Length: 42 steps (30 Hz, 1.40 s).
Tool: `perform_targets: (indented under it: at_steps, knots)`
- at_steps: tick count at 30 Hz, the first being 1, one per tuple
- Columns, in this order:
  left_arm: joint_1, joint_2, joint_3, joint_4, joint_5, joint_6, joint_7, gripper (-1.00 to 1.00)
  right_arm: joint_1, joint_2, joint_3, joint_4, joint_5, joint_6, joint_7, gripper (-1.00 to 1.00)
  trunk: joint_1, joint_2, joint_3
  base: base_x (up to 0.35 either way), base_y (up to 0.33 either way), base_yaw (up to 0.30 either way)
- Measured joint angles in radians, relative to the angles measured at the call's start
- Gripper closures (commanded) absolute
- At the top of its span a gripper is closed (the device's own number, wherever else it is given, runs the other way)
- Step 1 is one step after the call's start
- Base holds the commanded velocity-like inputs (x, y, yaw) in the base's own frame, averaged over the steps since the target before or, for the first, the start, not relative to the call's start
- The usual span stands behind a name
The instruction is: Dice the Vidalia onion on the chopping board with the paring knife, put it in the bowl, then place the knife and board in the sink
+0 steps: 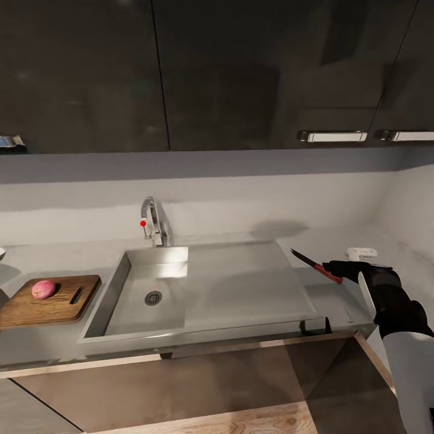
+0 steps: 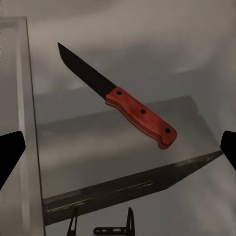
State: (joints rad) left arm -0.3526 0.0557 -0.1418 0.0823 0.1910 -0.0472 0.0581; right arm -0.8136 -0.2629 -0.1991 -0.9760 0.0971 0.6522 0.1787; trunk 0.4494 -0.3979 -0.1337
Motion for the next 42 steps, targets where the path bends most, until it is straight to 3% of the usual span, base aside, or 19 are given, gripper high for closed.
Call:
perform_targets:
  at_steps: [12, 16, 21, 28, 42]
  knots:
    - [0.000, 0.000, 0.000, 0.000, 0.000, 0.002, 0.000, -1.00, 0.000, 0.002, 0.001, 0.001, 0.000, 0.000, 0.000, -1.00, 0.000, 0.000, 0.000, 0.000, 0.000, 0.000]
    - [0.004, -0.007, 0.000, 0.003, 0.000, 0.040, -0.002, -1.00, 0.000, 0.001, 0.000, 0.008, 0.000, 0.000, 0.000, -1.00, 0.000, 0.000, 0.000, 0.064, 0.000, 0.000]
    - [0.077, -0.021, 0.000, 0.004, 0.000, 0.102, -0.014, -1.00, 0.000, 0.000, 0.000, 0.012, 0.000, 0.000, 0.000, -1.00, 0.000, 0.000, 0.000, 0.215, 0.000, 0.000]
    - [0.154, -0.028, 0.000, 0.004, 0.000, 0.105, -0.064, -1.00, 0.000, -0.001, 0.000, 0.012, 0.001, 0.000, 0.000, -1.00, 0.000, 0.000, 0.000, 0.031, 0.000, 0.000]
    - [0.190, -0.041, 0.000, 0.002, 0.000, 0.101, -0.075, -1.00, 0.000, -0.001, 0.000, 0.013, 0.001, 0.000, -0.001, -1.00, 0.000, 0.000, 0.000, 0.076, -0.091, 0.000]
